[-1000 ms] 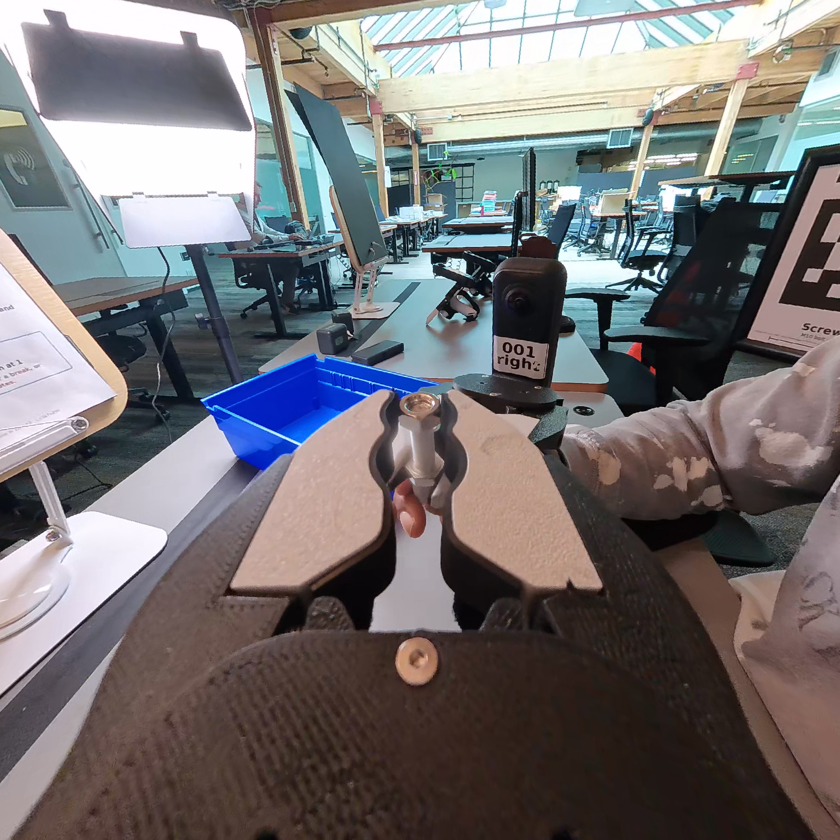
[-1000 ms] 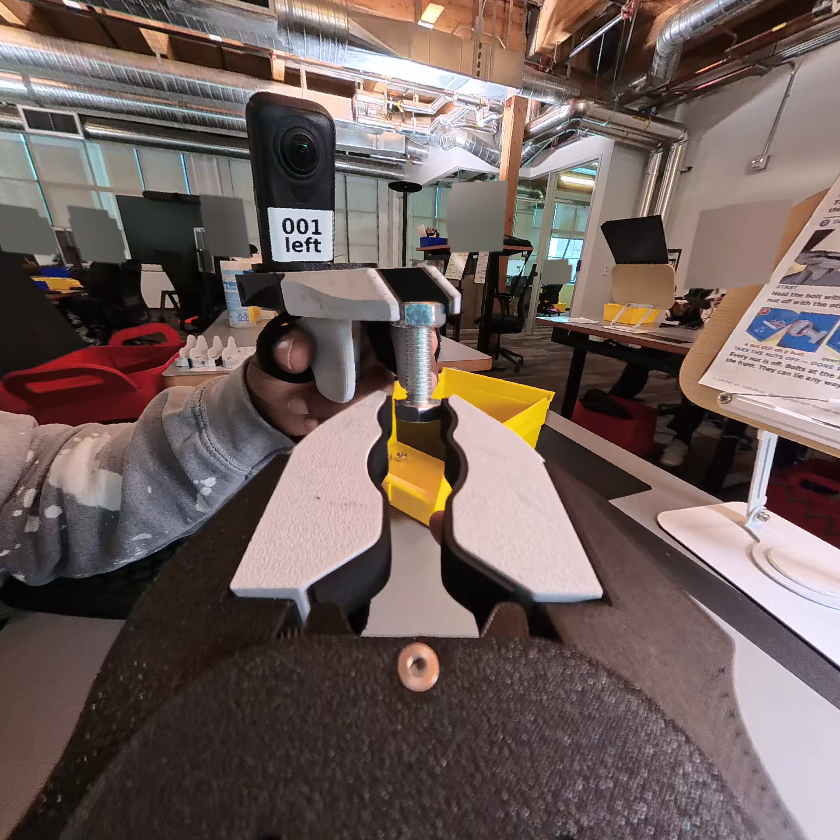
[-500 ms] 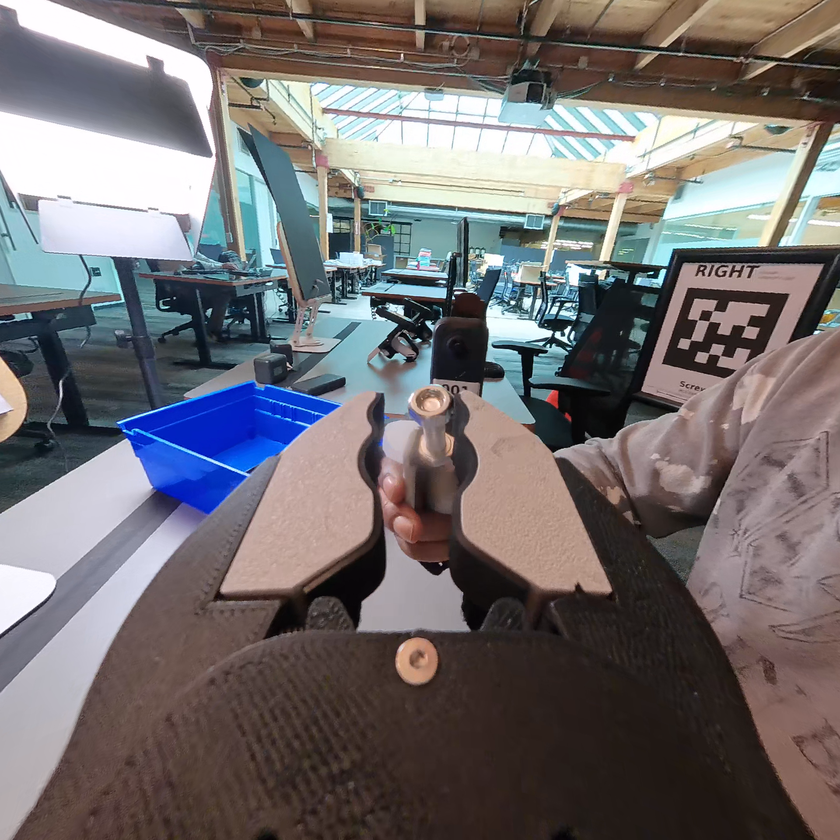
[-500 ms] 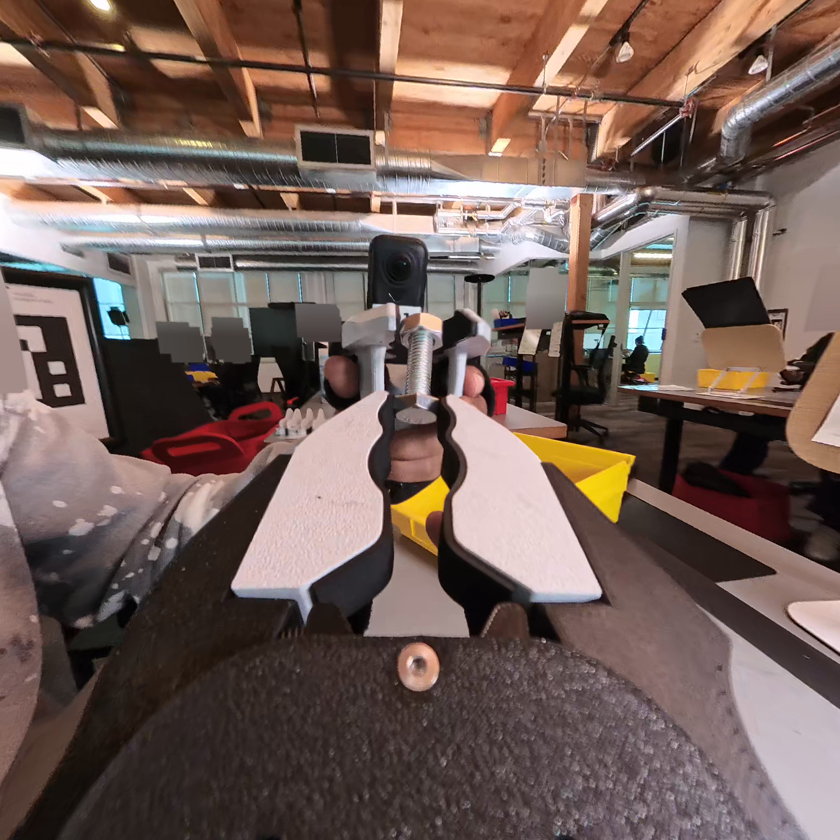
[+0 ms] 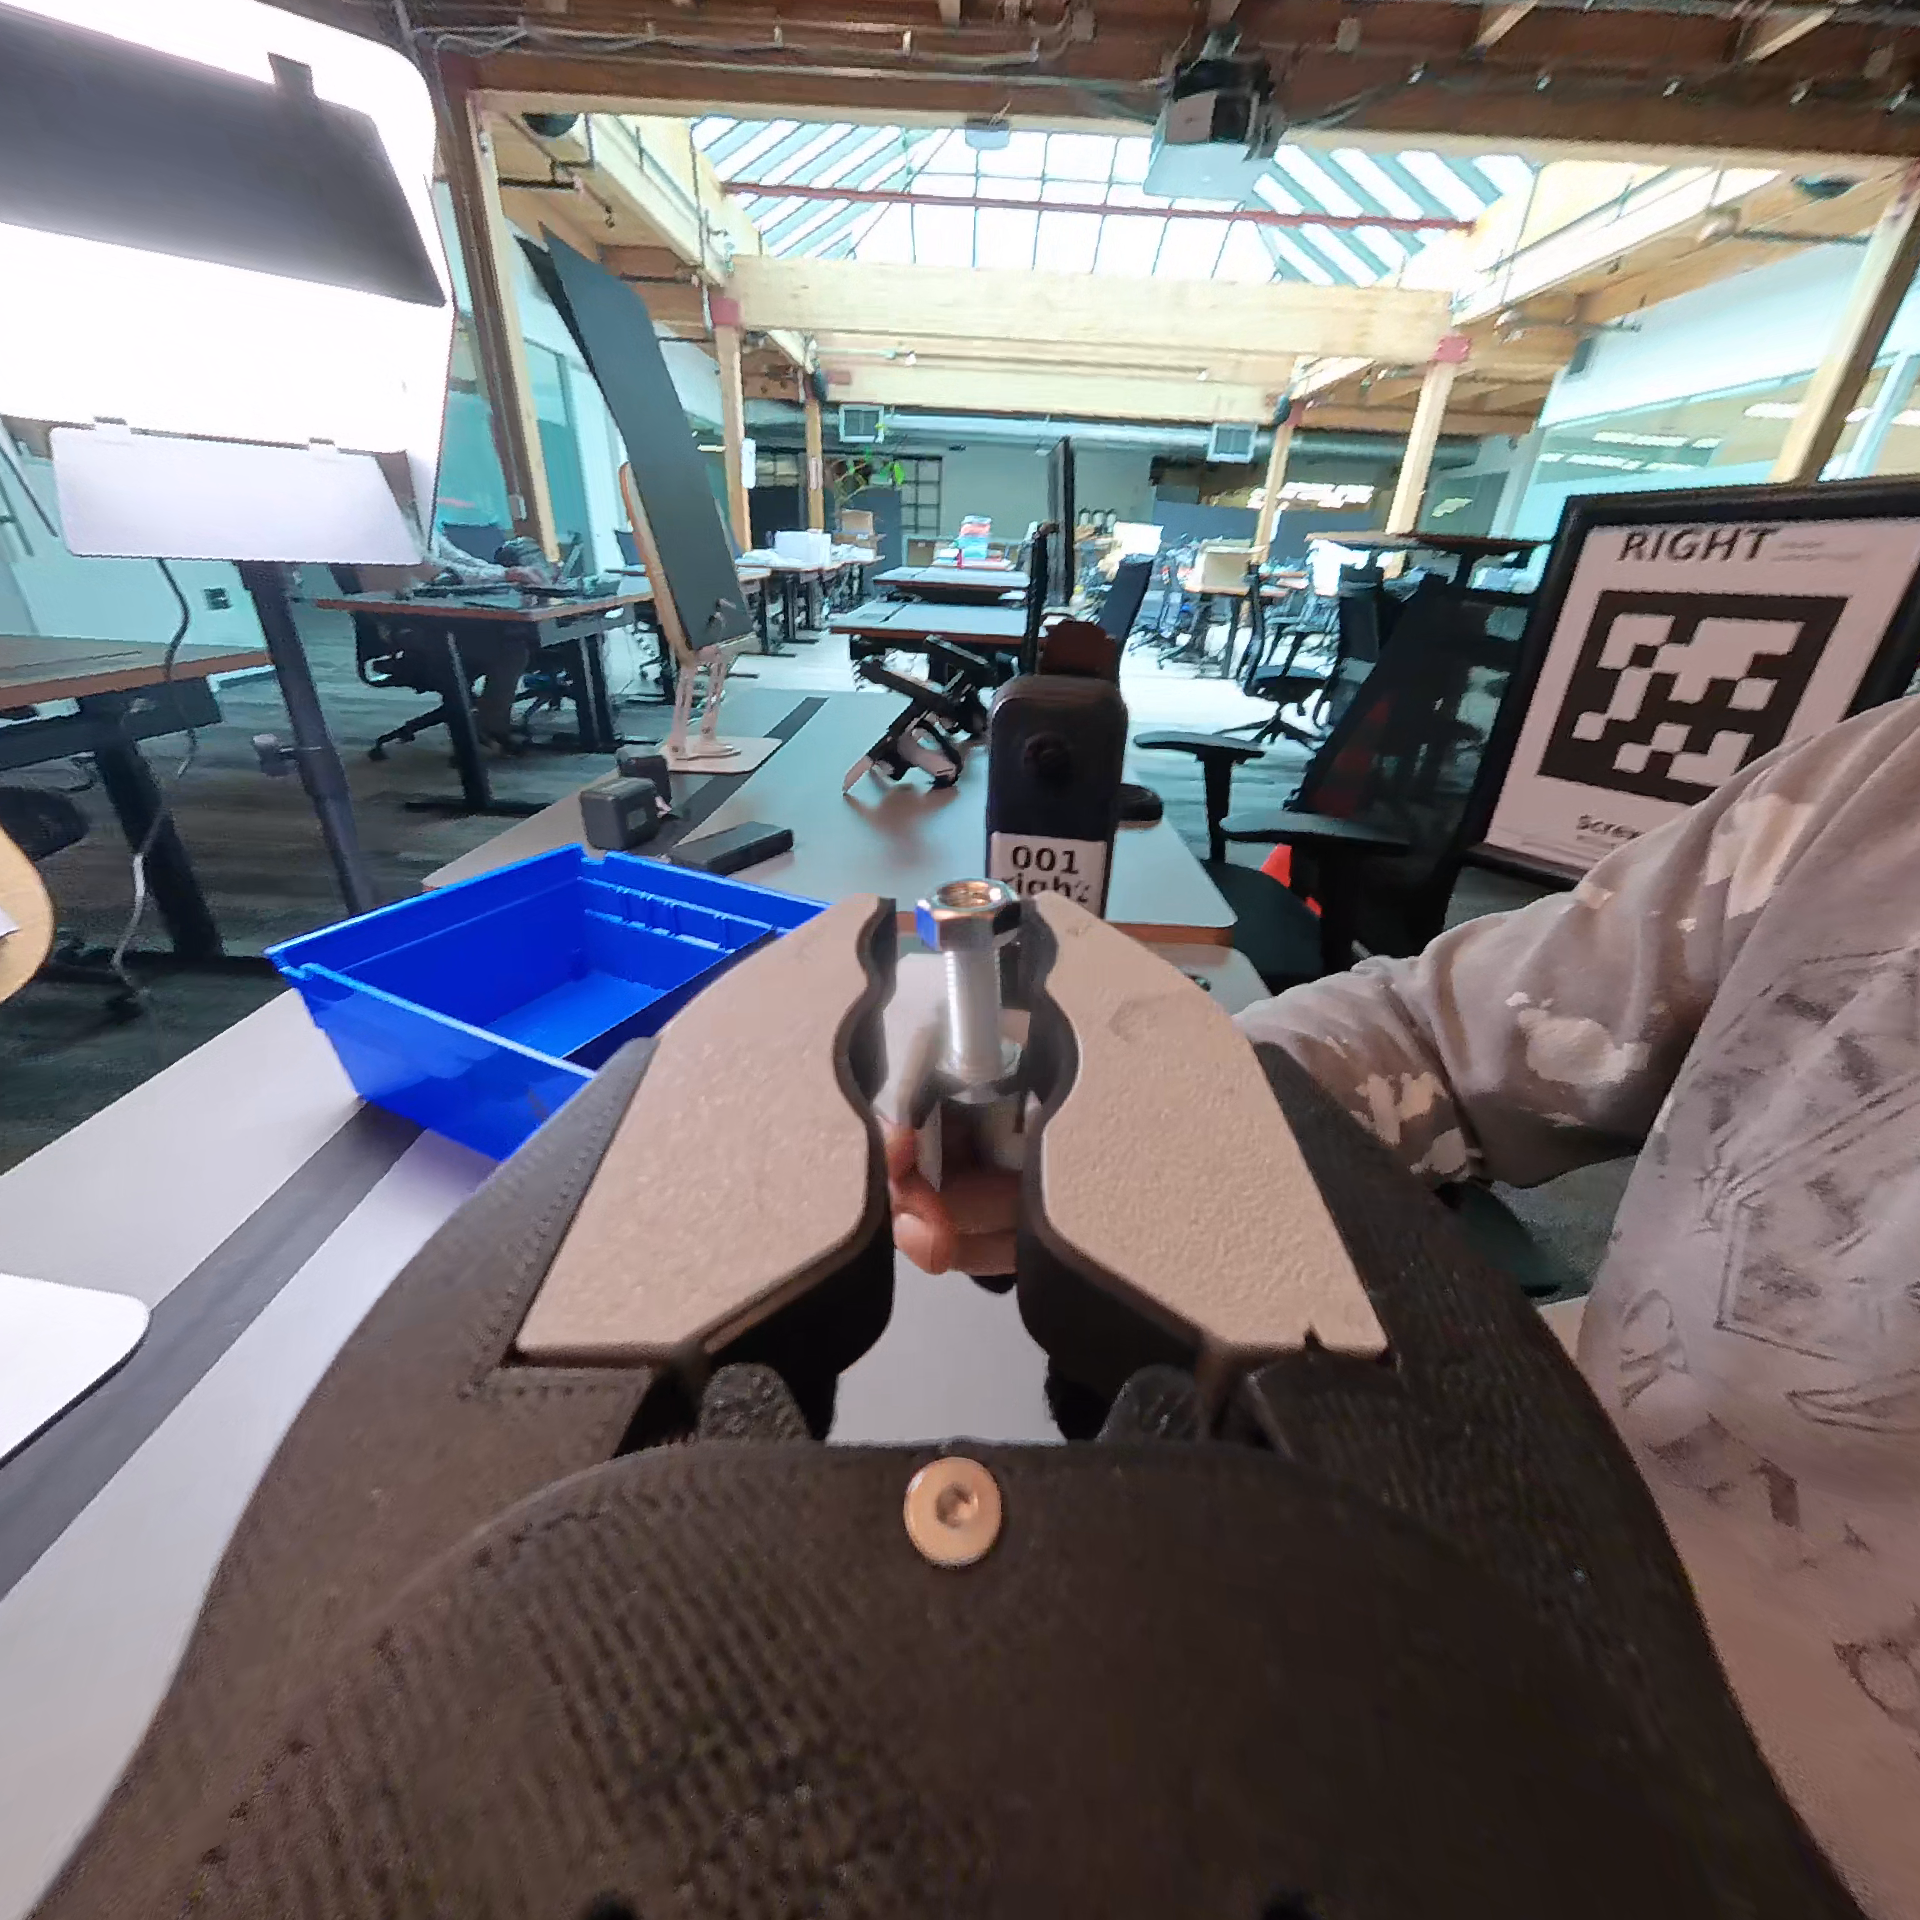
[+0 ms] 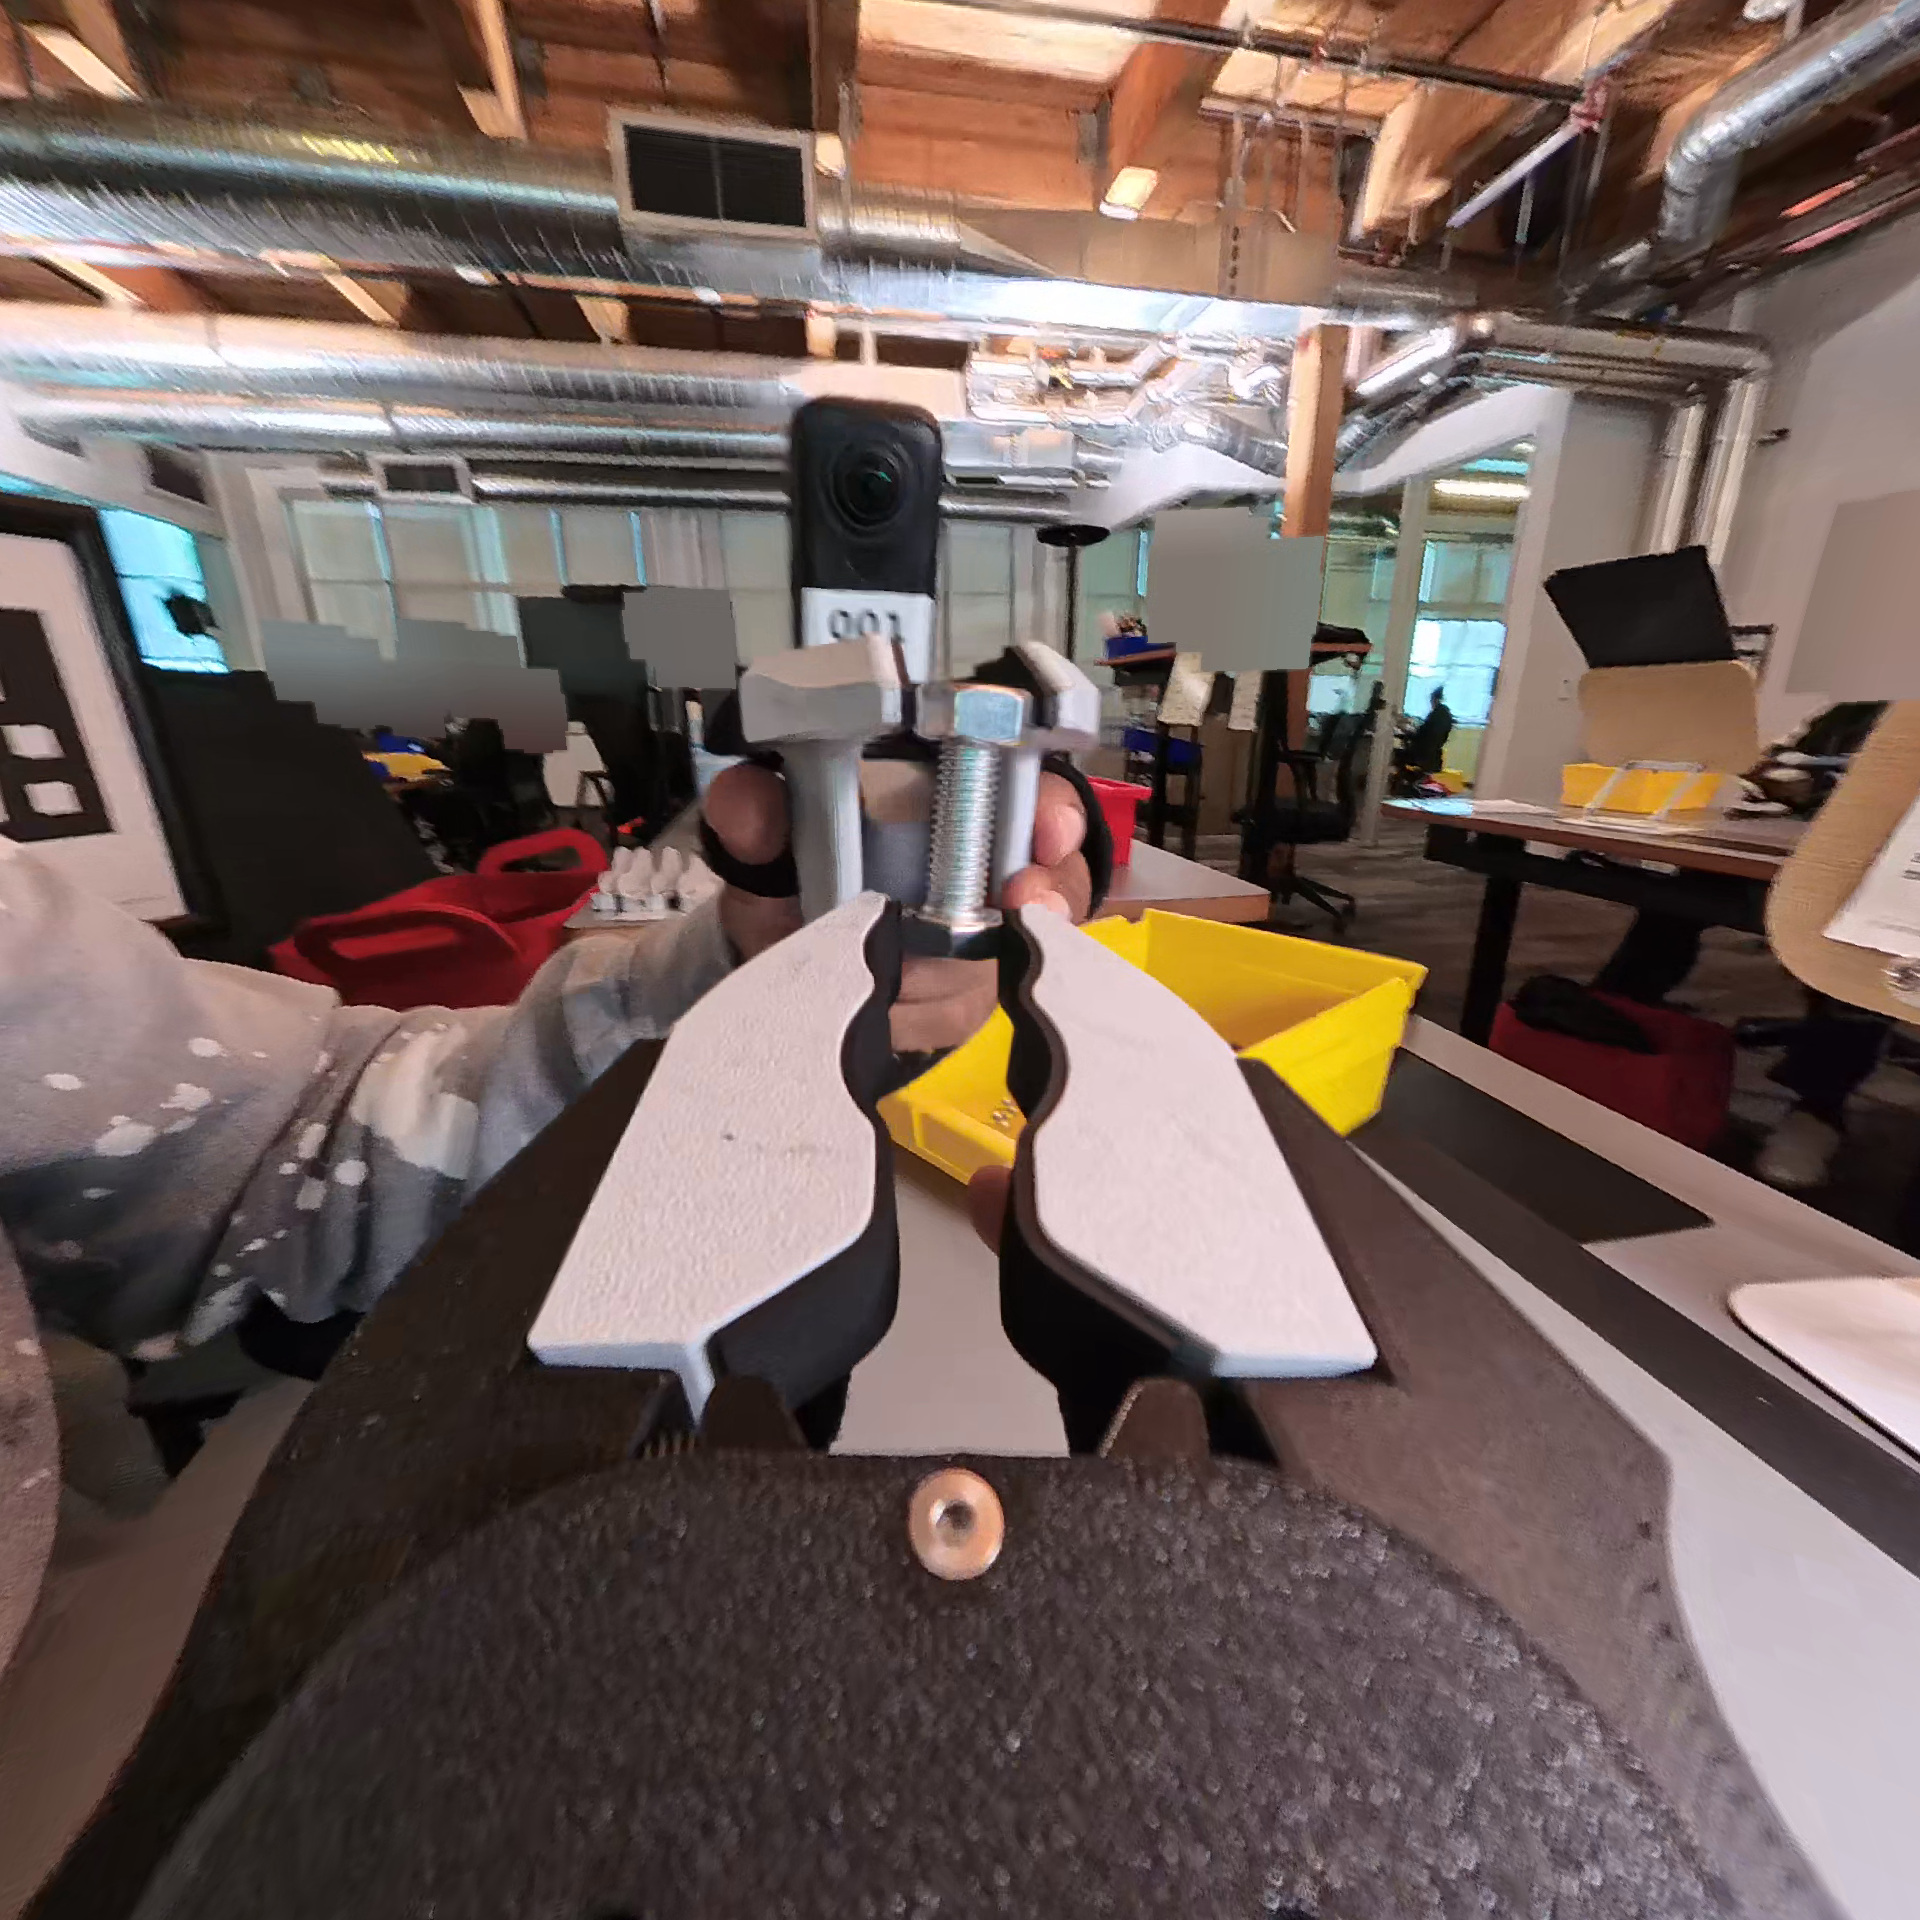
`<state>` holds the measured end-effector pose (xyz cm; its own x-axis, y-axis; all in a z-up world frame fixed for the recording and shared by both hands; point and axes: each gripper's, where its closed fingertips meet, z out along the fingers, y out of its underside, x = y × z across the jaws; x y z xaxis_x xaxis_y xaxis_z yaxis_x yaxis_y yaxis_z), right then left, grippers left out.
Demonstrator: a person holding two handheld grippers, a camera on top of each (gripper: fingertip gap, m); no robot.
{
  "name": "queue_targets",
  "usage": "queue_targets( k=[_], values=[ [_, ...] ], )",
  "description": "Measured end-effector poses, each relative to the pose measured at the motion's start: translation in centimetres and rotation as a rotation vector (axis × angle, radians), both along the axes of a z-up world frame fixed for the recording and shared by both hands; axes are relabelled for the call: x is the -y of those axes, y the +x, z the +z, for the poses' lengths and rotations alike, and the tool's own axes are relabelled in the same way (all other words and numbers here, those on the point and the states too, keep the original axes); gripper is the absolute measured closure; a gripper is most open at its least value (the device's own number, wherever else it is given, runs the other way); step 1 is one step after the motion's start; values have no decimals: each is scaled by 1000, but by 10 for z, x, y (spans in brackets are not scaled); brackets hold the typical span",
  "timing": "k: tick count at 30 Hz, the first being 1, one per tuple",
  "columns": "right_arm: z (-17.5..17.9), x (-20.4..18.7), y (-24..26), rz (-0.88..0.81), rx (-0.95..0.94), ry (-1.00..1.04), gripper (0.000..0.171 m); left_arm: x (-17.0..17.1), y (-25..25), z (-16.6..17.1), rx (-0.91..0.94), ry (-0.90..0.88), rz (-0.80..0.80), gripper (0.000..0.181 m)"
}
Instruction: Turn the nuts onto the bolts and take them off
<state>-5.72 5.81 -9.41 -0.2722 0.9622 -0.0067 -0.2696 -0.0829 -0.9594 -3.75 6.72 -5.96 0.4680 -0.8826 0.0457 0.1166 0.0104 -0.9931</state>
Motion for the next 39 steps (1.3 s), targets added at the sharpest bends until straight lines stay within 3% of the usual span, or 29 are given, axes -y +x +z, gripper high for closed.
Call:
queue_targets(
  k=[2, 3, 5, 12, 15, 16, 18, 24, 27, 28, 29, 30, 39],
  values=[
    [6, 7, 6, 83, -51, -35, 153, 2, -3, 5, 50, -1, -21, 158],
    [12, 11, 11, 128, -86, -53, 153, -4, -8, 4, 53, -10, 20, 166],
    [19, 16, 18, 188, -117, -60, 153, -12, -16, -1, 40, -21, 71, 166],
    [7, -4, 7, 53, -49, -58, 153, 1, 3, 5, 65, -16, -17, 151],
    [8, 0, 7, 53, -50, -38, 153, -6, 0, 1, 68, -36, 9, 152],
    [11, 2, 10, 74, -69, -35, 153, -11, -6, 1, 91, -59, 33, 167],
    [17, 9, 16, 126, -101, -25, 153, -19, -19, -1, 98, -65, 93, 167],
    [11, -1, 10, 59, -59, -32, 153, -2, 0, 5, 104, -41, -26, 152],
    [9, 0, 8, 50, -49, -24, 153, -6, 3, 0, 78, -47, -2, 151],
    [10, 0, 9, 54, -58, -26, 153, -8, -1, 2, 94, -56, 9, 155],
    [14, 3, 14, 93, -88, -26, 153, -19, -13, 1, 108, -84, 97, 173],
    [17, 6, 17, 115, -98, -29, 153, -25, -21, -2, 107, -83, 143, 173],
    [9, -6, 9, 33, -47, -26, 153, -6, 4, 2, 92, -63, 6, 149]
  ],
)
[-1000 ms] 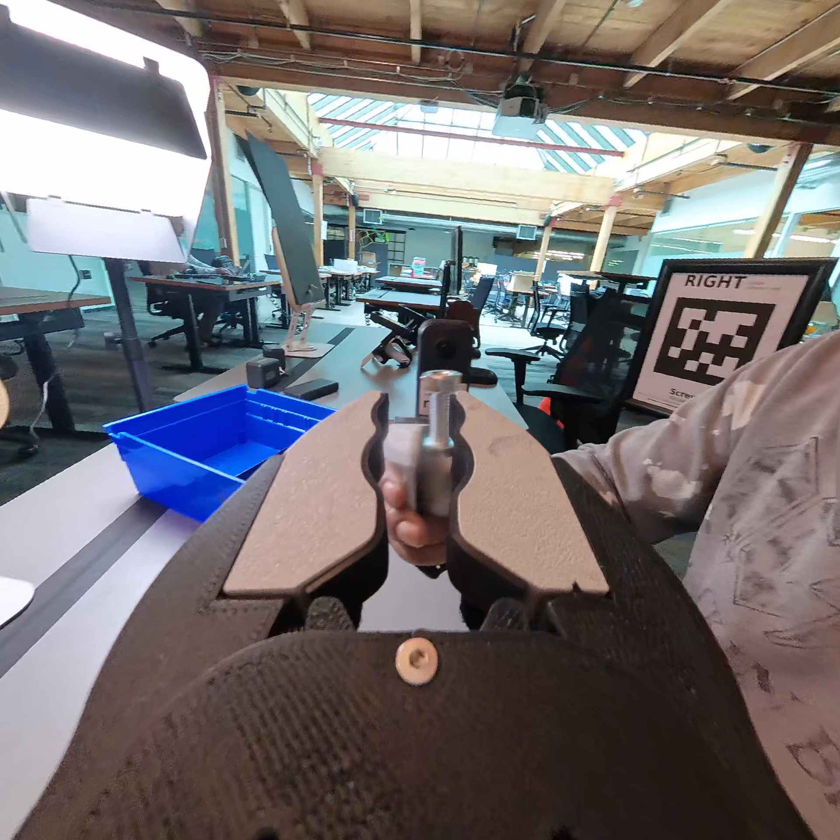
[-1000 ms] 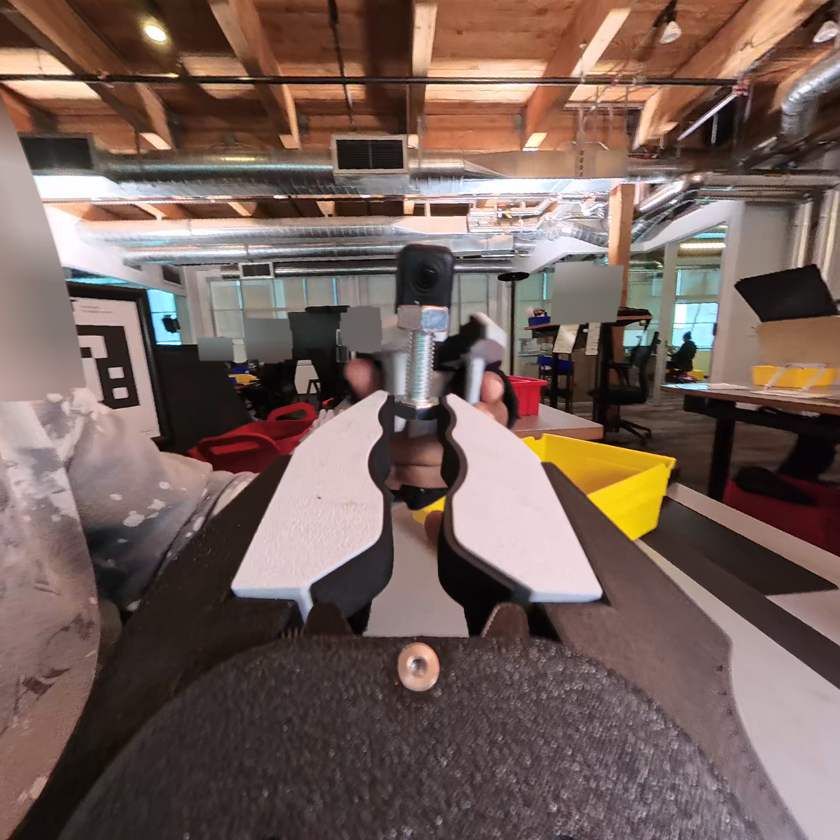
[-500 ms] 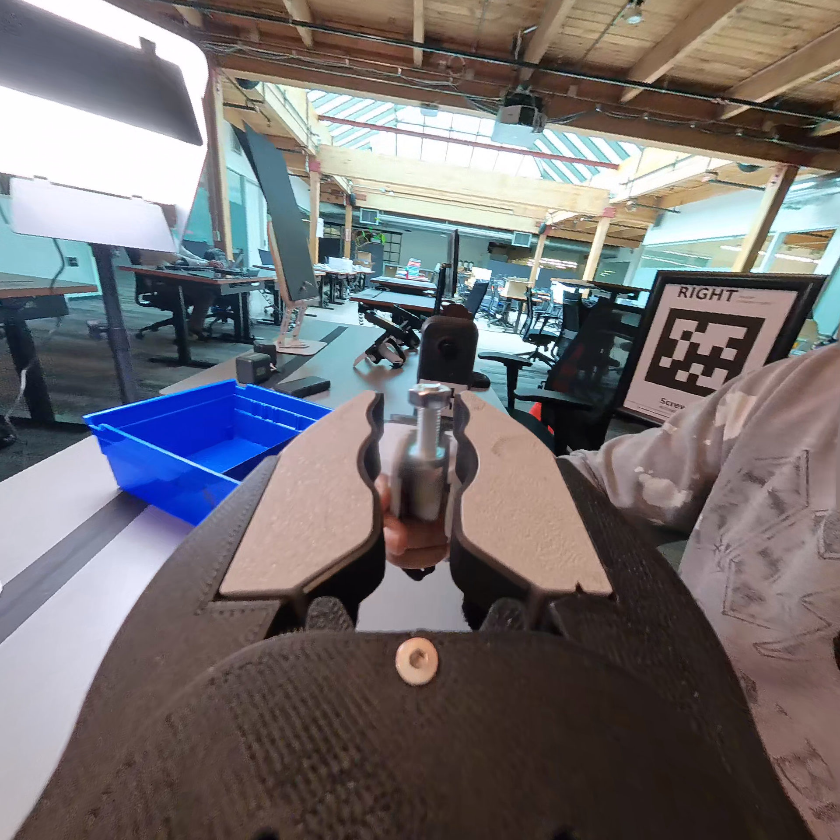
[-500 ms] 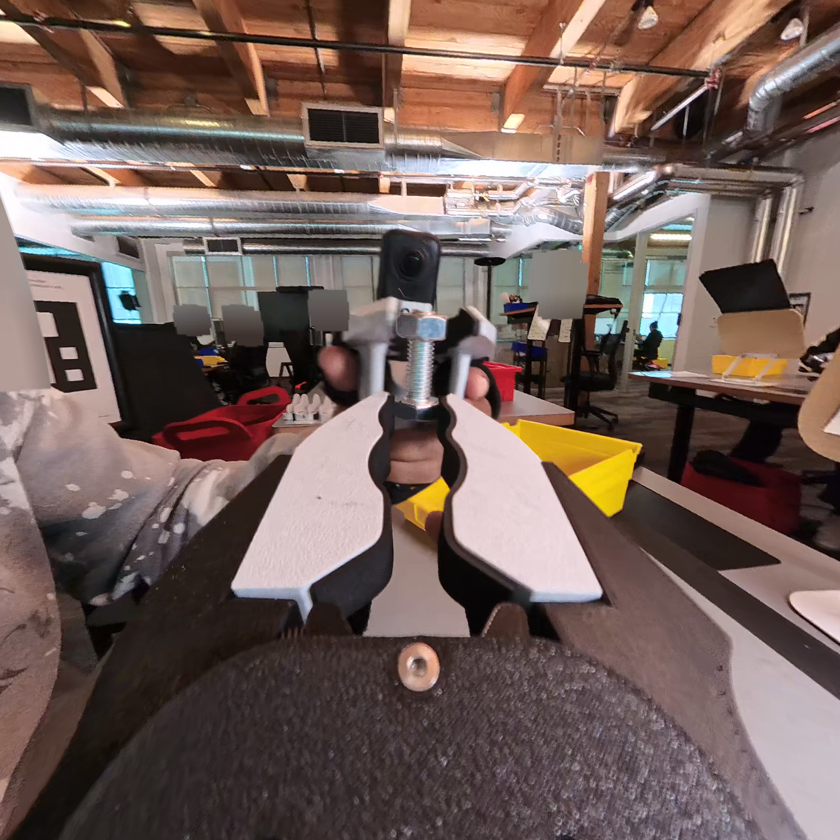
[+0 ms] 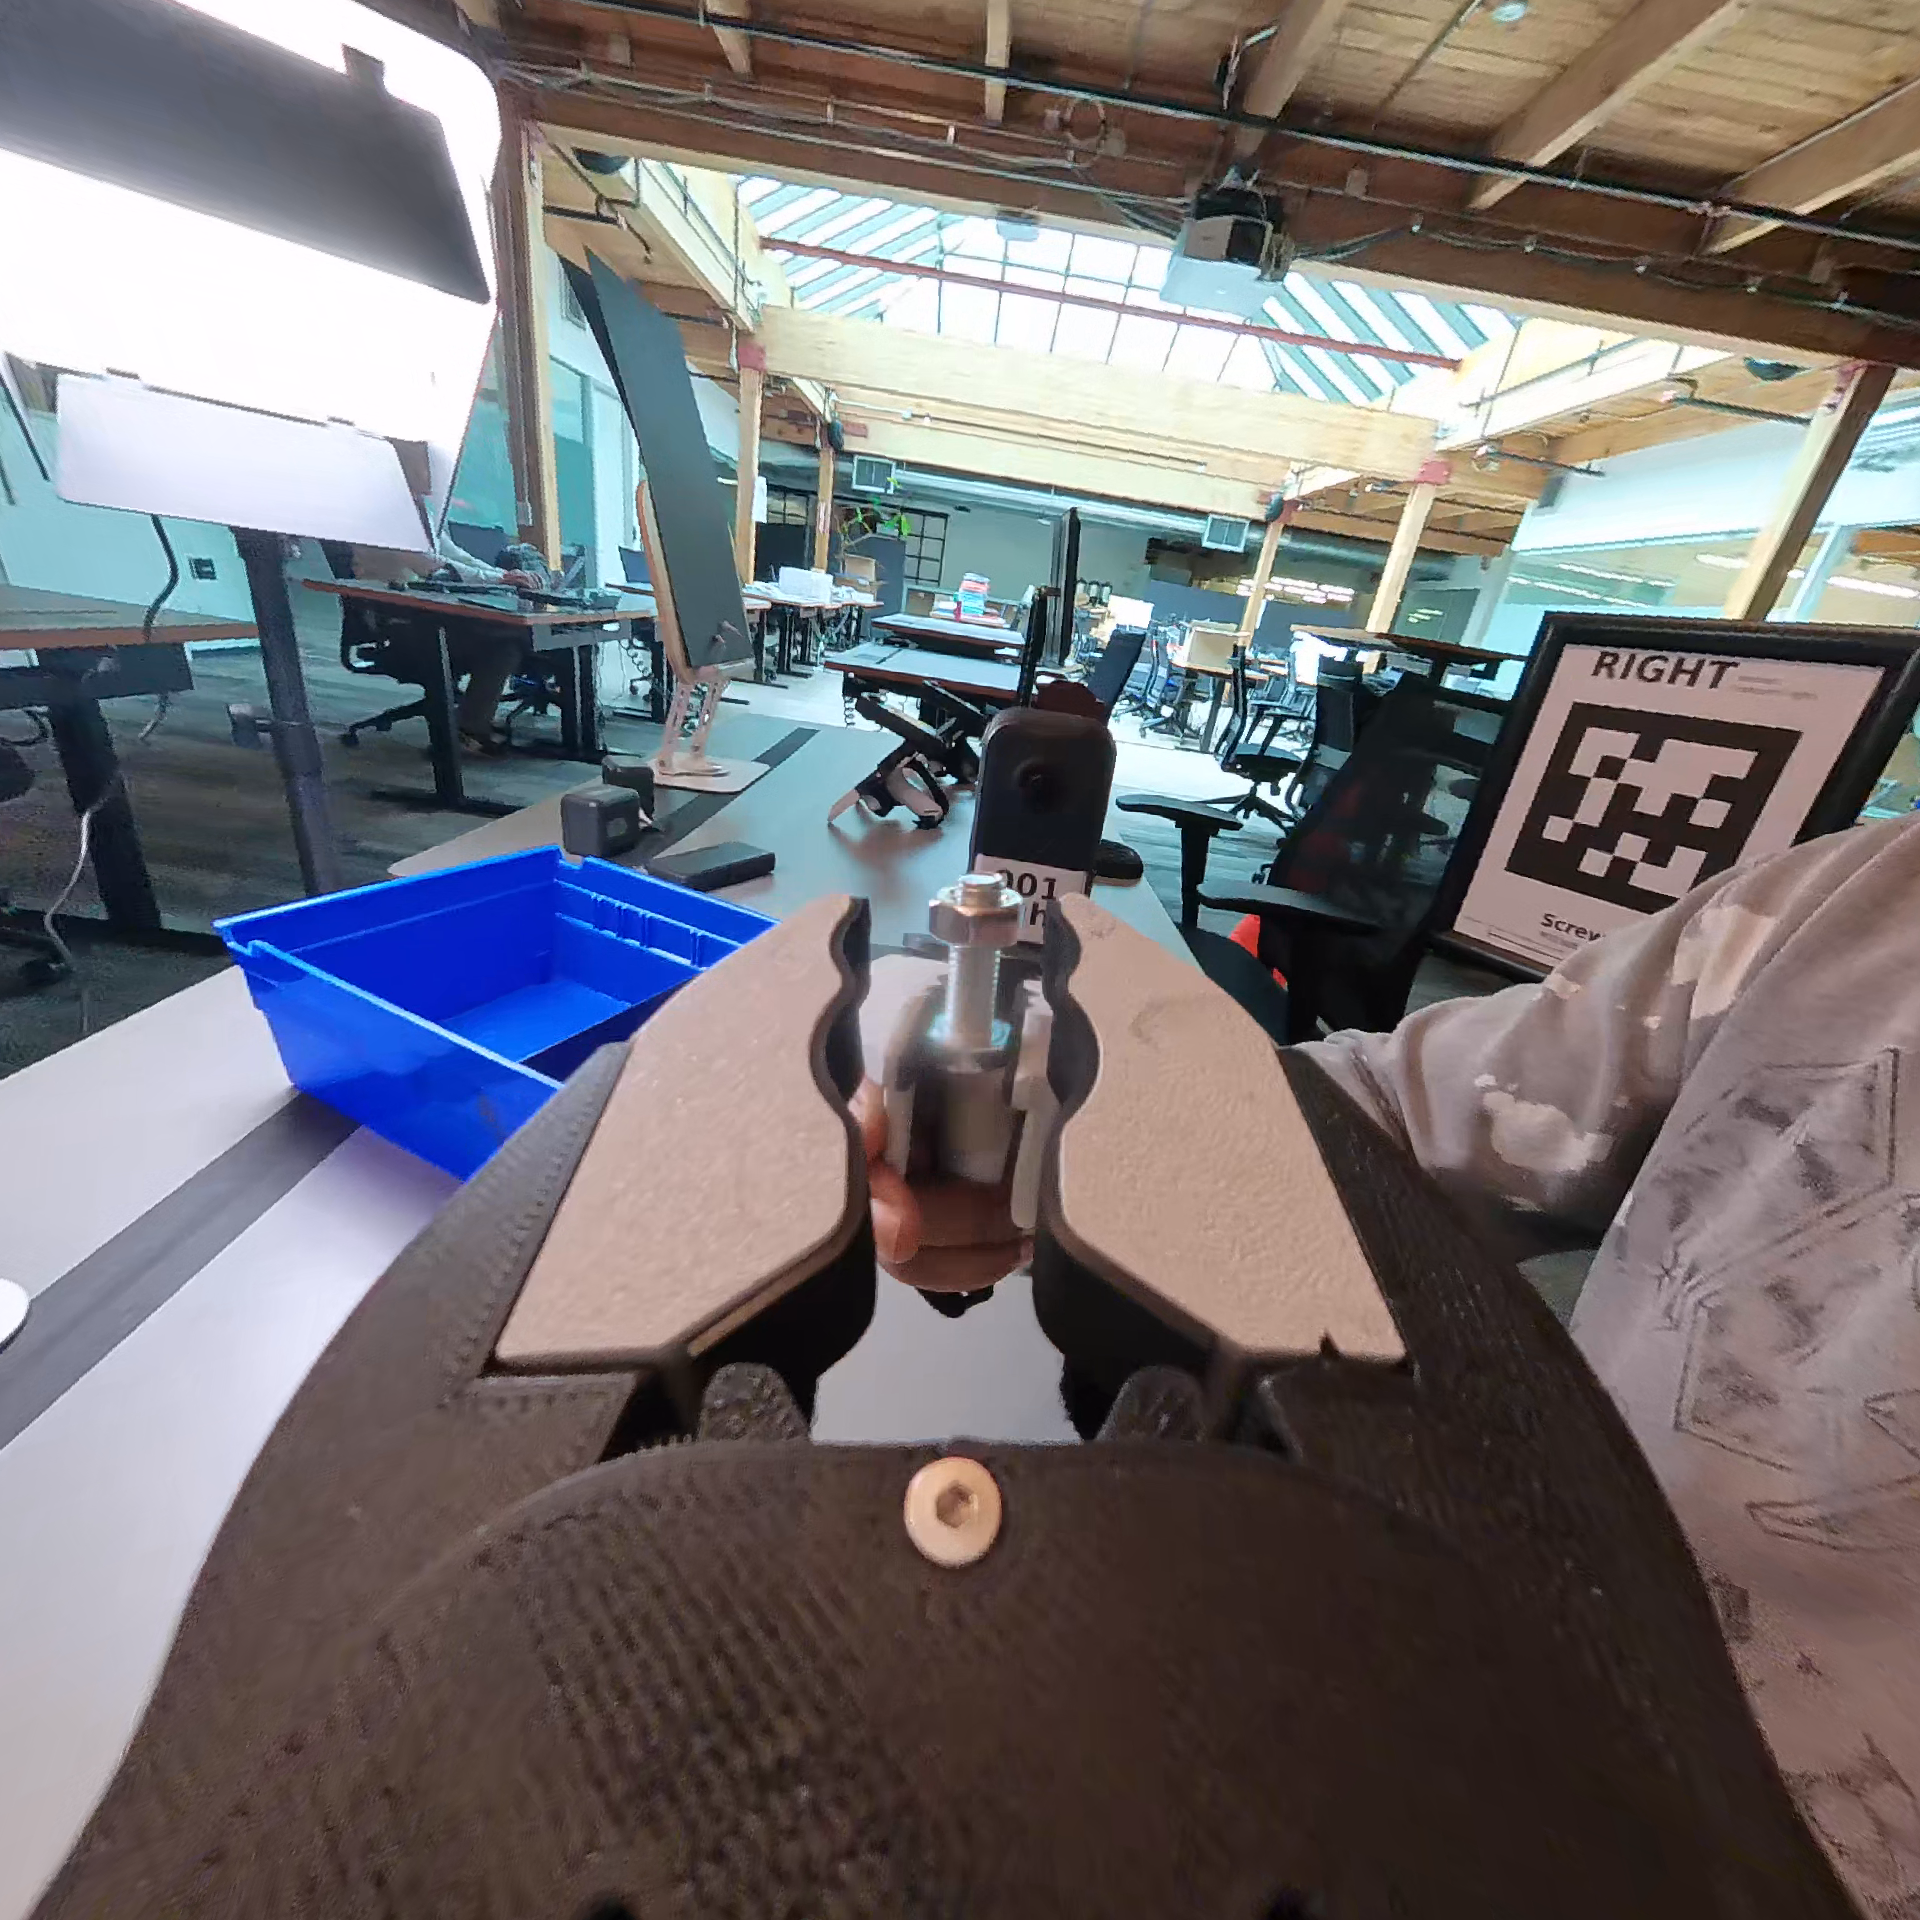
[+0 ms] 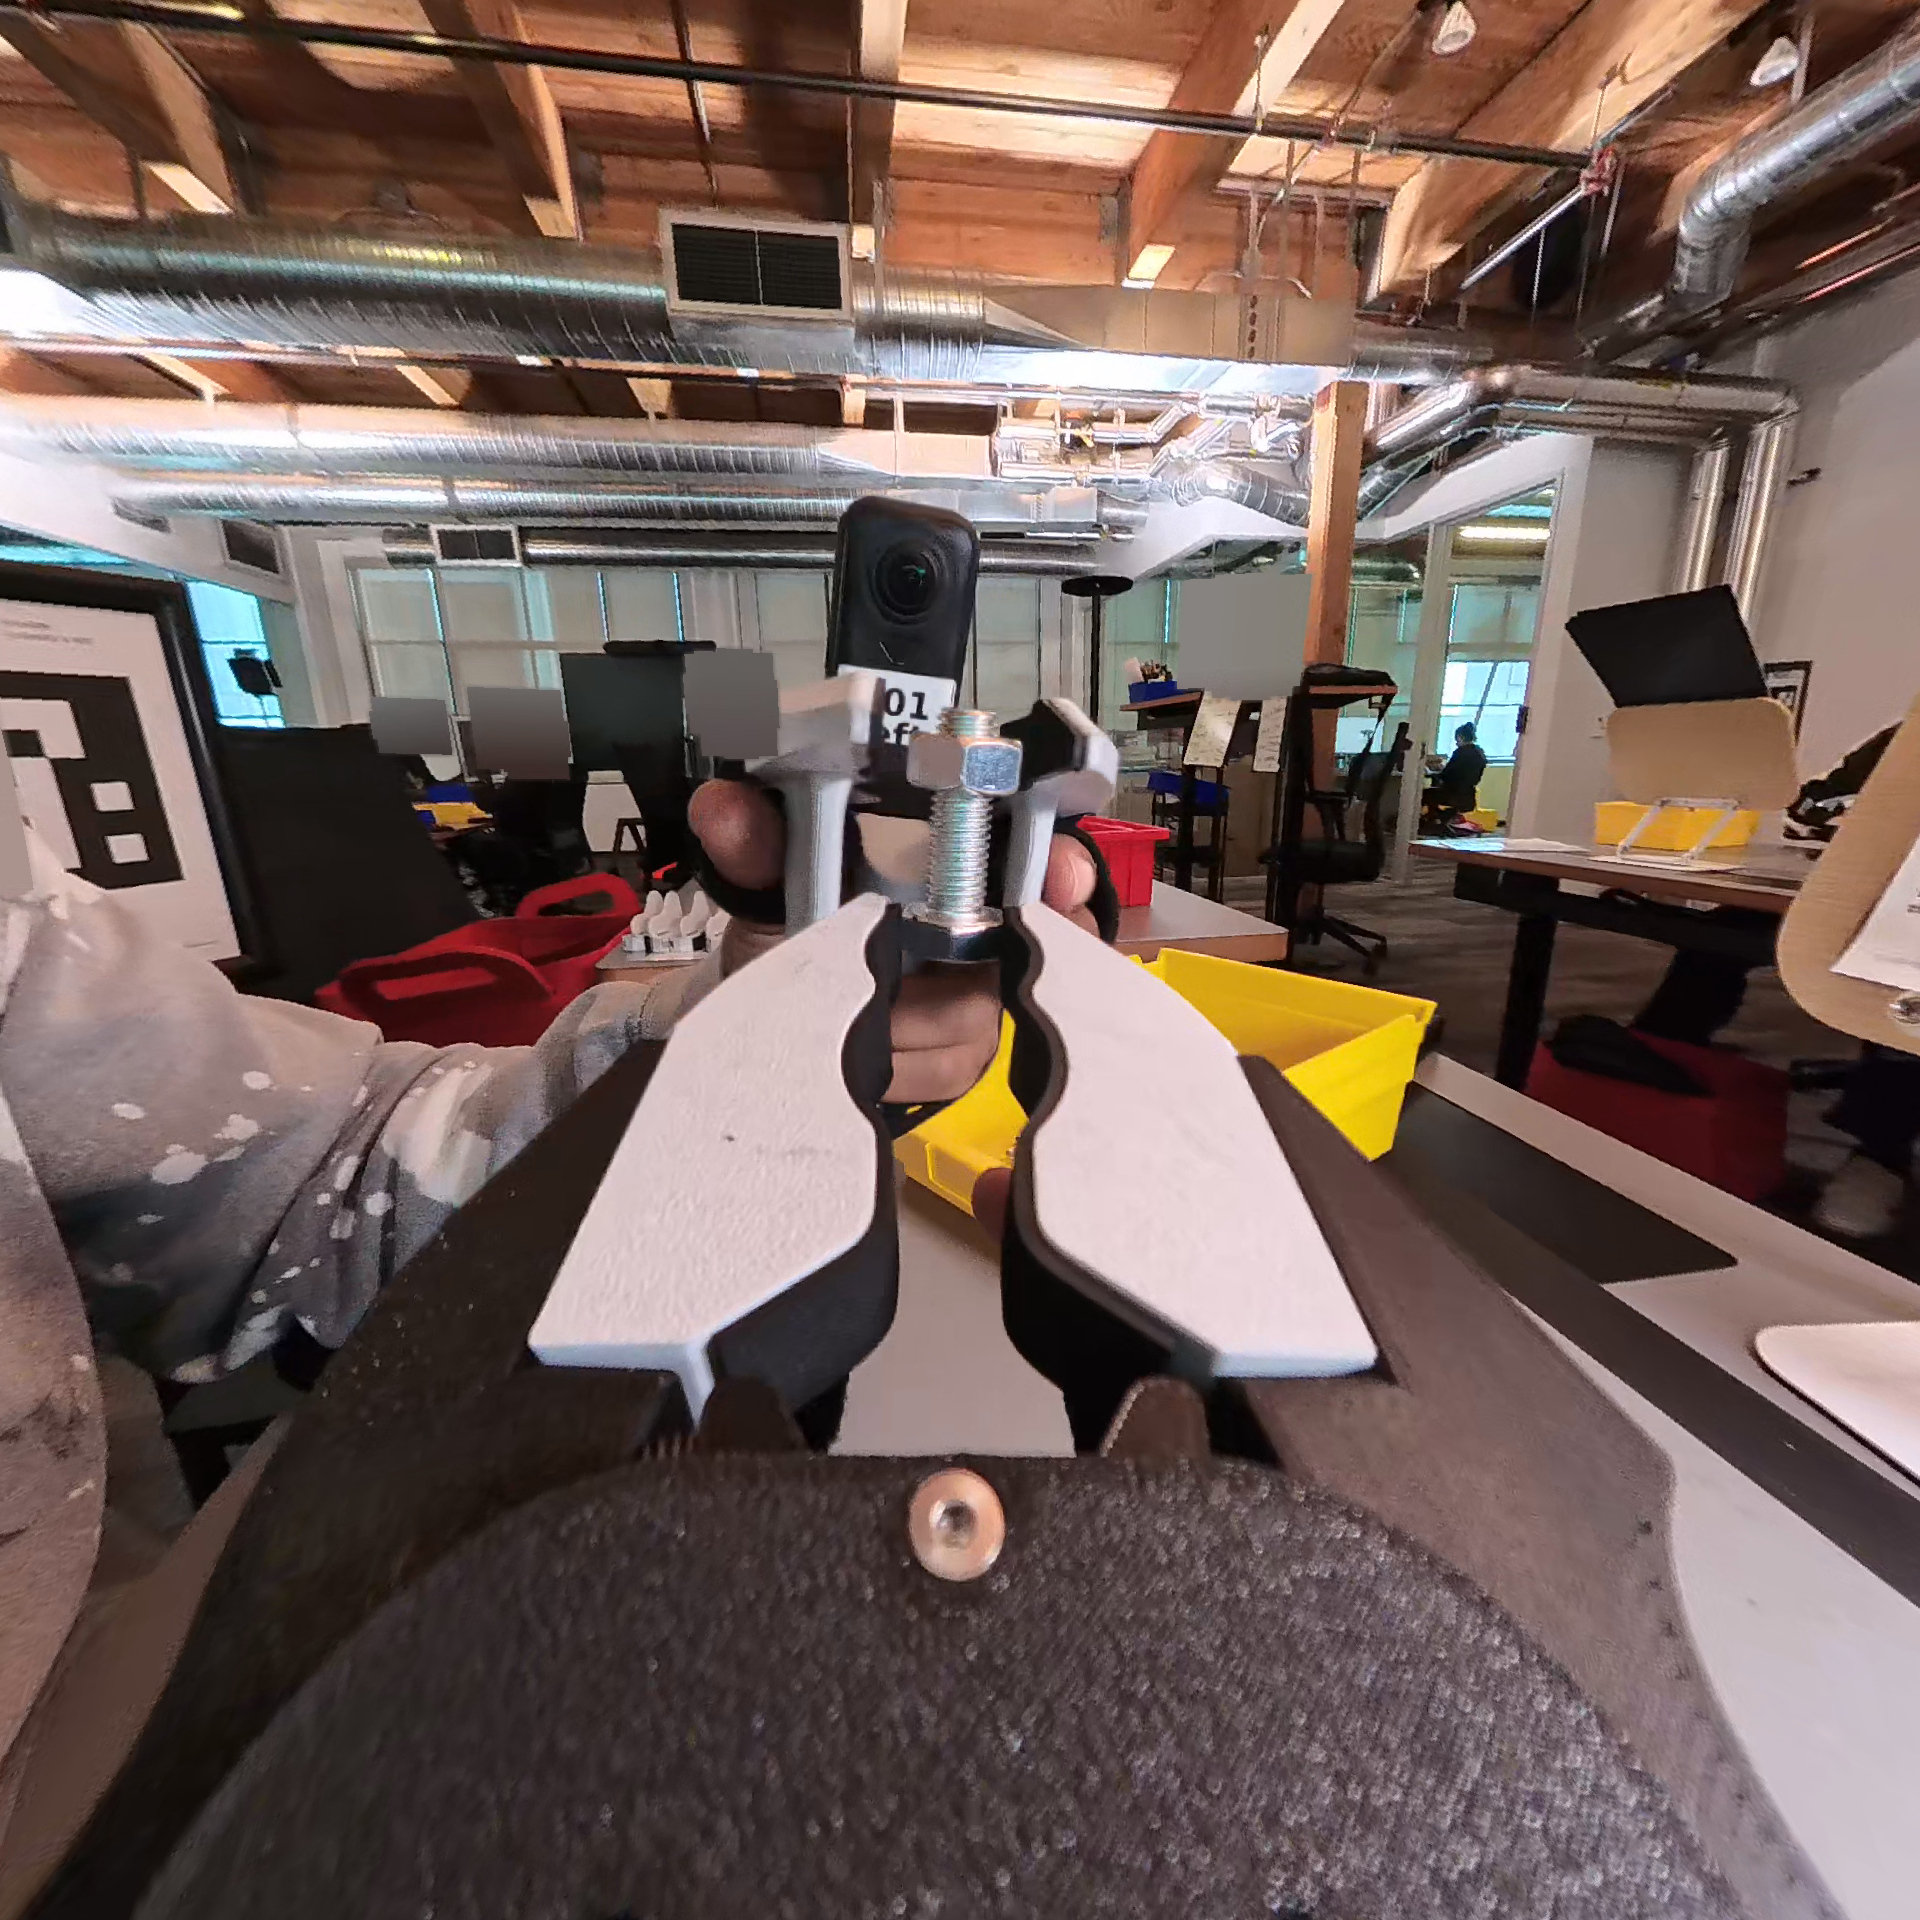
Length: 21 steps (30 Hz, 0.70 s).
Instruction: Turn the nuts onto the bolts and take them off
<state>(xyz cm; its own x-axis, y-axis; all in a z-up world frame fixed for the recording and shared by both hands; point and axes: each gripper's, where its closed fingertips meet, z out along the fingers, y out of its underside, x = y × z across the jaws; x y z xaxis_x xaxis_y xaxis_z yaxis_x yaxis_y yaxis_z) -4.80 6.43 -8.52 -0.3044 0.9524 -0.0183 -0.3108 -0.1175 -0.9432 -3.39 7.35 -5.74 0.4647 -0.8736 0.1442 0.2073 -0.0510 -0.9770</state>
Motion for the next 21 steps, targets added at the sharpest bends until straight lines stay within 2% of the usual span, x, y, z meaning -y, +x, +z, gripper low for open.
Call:
queue_targets(
  k=[2, 4, 5, 12, 15, 17, 18, 19, 21],
  values=[
    [1, 3, 0, 4, -1, 5, 153, -3, -1, -2, -2, 0, 12, 151],
    [7, 7, 6, 57, -47, -1, 153, -13, -15, -2, 15, -24, 84, 168],
    [9, 9, 9, 72, -55, -1, 153, -16, -21, -5, 6, -23, 112, 168],
    [2, -2, 2, -2, -3, -6, 153, 0, -4, 2, 15, 1, 2, 149],
    [0, 0, -1, -7, 8, 5, 153, -4, 1, -6, -28, -8, 18, 149],
    [2, -1, 1, -5, 0, -5, 153, -8, -5, -4, -8, -28, 34, 156],
    [5, 2, 6, 36, -32, -10, 153, -17, -16, -5, -4, -44, 113, 170],
    [8, 3, 8, 53, -44, -14, 153, -21, -24, -7, -9, -31, 150, 172],
    [9, 3, 8, 34, -38, 13, 153, -19, -26, -6, 10, -47, 125, 166]
  ],
)
